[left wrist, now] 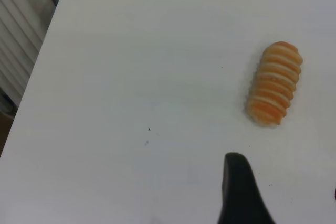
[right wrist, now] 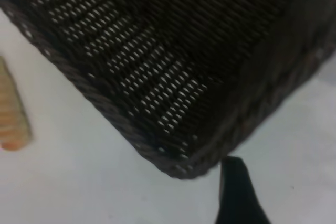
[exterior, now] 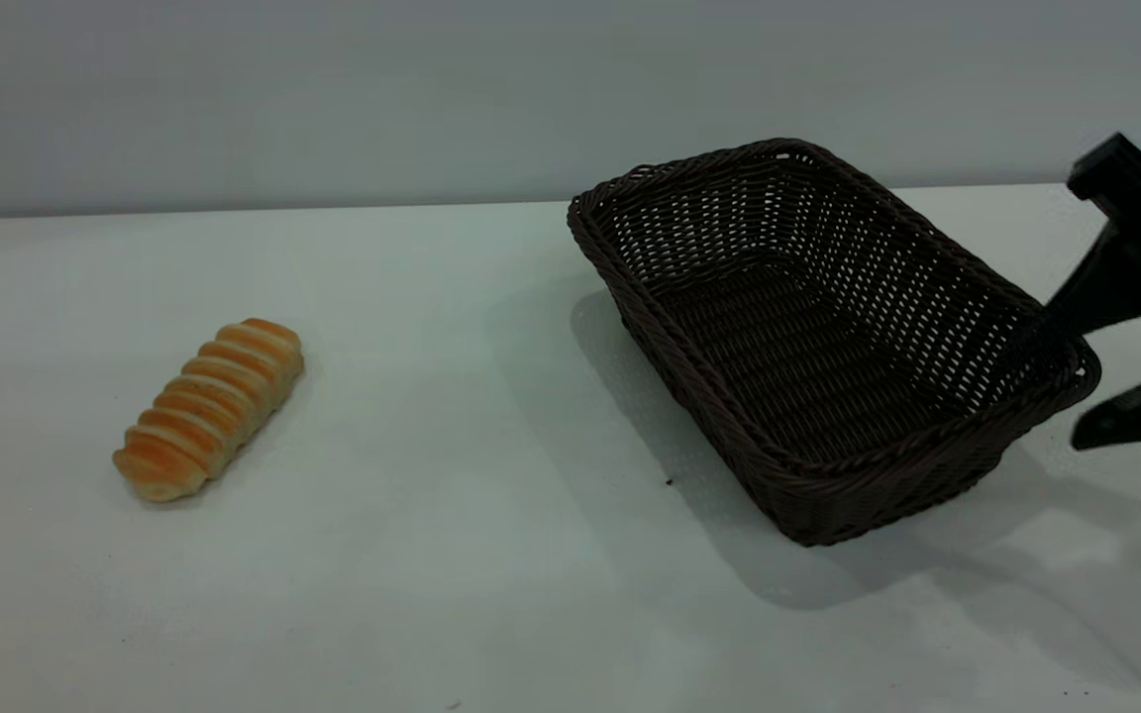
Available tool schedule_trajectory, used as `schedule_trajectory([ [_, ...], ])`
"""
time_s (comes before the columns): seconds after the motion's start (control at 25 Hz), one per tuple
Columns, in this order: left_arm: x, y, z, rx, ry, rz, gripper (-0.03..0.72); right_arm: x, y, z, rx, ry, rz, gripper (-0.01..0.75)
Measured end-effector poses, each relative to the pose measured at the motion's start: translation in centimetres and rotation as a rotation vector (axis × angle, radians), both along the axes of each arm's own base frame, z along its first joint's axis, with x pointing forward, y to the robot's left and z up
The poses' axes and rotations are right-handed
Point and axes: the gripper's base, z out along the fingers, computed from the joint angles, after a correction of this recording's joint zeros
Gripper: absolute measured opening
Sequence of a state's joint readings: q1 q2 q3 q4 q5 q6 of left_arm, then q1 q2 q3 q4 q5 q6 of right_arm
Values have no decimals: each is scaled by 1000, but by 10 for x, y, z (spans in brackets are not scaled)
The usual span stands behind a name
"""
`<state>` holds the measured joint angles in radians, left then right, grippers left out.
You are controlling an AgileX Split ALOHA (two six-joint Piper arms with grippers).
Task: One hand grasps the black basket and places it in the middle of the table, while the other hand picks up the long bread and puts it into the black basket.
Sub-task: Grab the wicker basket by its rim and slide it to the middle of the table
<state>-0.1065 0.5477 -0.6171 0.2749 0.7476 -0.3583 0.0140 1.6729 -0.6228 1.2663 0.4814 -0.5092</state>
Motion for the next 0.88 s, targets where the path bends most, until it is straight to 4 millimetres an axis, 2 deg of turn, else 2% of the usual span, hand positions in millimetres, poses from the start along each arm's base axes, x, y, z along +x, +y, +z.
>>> schedule_trajectory([
  [0.36, 0, 0, 0, 1, -2, 0, 460, 8, 0, -26, 26, 44, -51, 437],
  [0.64, 0, 0, 0, 0, -2, 0, 460, 14, 0, -35, 37, 47, -75, 436],
  [0.88, 0, 0, 0, 0, -2, 0, 460, 28, 1, -47, 29, 63, -97, 436],
])
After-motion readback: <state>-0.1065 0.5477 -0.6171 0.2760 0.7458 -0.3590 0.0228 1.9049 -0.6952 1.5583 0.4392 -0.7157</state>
